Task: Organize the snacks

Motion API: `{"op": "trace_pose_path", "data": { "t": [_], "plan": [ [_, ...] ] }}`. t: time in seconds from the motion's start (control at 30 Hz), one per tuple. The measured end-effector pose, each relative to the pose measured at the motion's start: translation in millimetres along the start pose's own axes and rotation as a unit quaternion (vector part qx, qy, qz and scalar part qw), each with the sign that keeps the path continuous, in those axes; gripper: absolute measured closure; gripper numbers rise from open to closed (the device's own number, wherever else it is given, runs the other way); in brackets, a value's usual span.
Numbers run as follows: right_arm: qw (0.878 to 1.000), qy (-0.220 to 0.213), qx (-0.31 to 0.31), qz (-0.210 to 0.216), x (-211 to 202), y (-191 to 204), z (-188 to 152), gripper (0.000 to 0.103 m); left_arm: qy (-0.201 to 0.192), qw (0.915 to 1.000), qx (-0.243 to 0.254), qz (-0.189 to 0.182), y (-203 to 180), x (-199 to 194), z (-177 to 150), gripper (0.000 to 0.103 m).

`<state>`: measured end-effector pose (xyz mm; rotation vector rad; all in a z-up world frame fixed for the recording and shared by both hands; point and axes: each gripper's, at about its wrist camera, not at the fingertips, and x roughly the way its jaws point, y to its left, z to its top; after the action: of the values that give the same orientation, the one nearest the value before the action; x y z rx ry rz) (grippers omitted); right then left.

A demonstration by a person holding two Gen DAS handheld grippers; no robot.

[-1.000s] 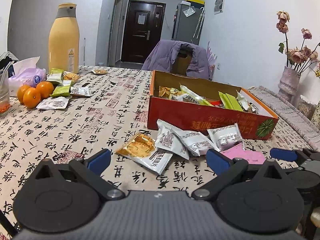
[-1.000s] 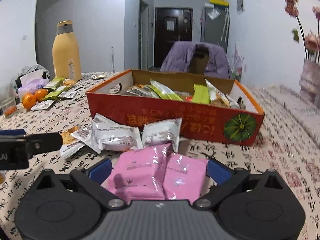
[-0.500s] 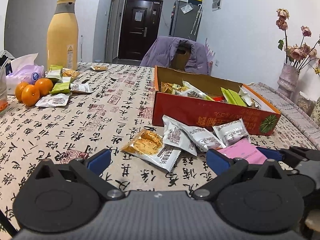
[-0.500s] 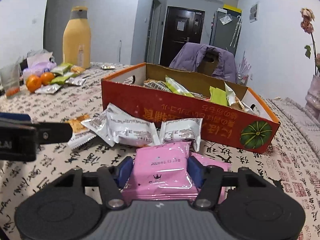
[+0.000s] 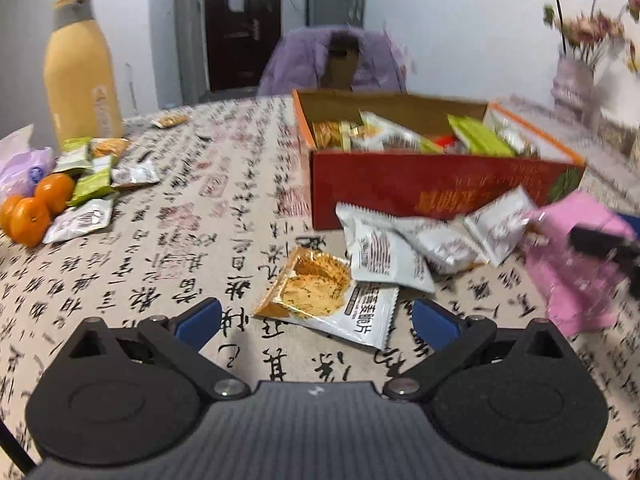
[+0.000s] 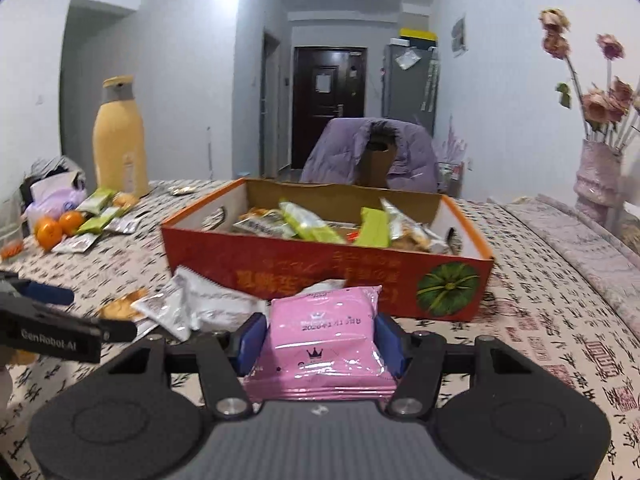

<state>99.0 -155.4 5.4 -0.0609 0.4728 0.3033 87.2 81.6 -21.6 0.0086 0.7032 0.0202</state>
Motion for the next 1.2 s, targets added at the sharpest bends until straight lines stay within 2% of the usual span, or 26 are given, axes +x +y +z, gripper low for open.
{"op": "trace_pose_path", "data": {
  "t": [0.2,0.43,0.47,0.53,0.63,0.8,0.97,1.0,1.03,1.2],
  "plan": [
    [1.0,-0.004,0.024,-0.012,4,-20,0,0.044,0.027,0.9992,-0.021,-0.019,9,23,8,0.0],
    [0.999,0.005,0.041,-0.016,17,-33,-1,0.044,0.022,0.9995,-0.025,-0.002,4,28,7,0.002],
    [0.999,0.007,0.042,-0.015,18,-34,-2,0.044,0.019,0.9995,-0.024,0.003,3,28,8,0.006],
    [0.999,0.009,0.045,-0.014,20,-36,-2,0.044,0.012,0.9996,-0.02,0.016,1,25,8,0.024],
    [0.999,0.008,0.048,-0.012,20,-37,-3,0.044,0.002,0.9995,-0.026,0.019,3,21,7,0.036],
    [0.999,0.006,0.047,-0.008,19,-36,-4,0.044,-0.02,0.9988,-0.037,0.023,5,9,3,0.046],
    [0.999,0.002,0.045,-0.002,17,-35,-3,0.044,-0.052,0.9981,-0.027,0.022,-1,-10,3,0.066],
    [0.999,0.001,0.044,-0.001,16,-35,-3,0.044,-0.057,0.9979,-0.024,0.02,-3,-12,3,0.08],
    [0.999,0.001,0.044,0.0,15,-35,-4,0.044,-0.06,0.9978,-0.022,0.018,-4,-14,4,0.087],
    [0.999,-0.003,0.046,0.002,12,-35,-3,0.044,-0.074,0.9968,-0.029,0.013,-3,-24,3,0.093]
  ]
}}
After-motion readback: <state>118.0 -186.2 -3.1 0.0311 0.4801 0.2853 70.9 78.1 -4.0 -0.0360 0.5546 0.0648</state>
